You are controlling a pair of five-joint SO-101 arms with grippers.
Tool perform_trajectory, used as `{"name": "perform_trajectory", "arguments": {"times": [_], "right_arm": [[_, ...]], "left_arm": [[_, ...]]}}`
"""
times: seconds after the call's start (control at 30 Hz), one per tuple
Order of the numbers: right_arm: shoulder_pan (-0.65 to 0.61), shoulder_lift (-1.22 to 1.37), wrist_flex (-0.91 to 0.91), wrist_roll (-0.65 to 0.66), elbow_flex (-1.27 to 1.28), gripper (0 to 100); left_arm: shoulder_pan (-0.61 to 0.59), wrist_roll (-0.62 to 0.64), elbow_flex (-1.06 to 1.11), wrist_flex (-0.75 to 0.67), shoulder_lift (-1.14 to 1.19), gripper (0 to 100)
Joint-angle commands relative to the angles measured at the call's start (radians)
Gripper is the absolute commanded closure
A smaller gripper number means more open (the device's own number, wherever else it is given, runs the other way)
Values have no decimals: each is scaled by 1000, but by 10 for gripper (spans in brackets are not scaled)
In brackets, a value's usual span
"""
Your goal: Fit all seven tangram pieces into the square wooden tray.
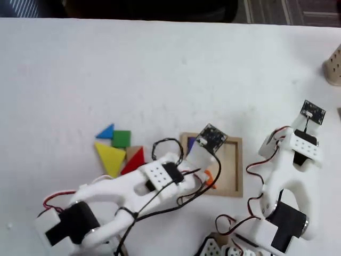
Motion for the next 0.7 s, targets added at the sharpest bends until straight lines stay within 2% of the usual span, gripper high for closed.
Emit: {"name": "perform_trajectory", "arguments": {"times": [0.0,0.23,0.43,0.67], "right_arm": [[-12,-35,-4,2,-44,843],[-12,-35,-4,2,-44,843],[-13,-35,-4,3,-44,843],[-13,-35,-4,3,-44,843]], "left_arm": [[-51,-11,-83,18,97,977],[-68,-12,-127,87,90,977],[-77,-12,-81,80,-2,977],[-111,-5,-95,5,87,977]]}}
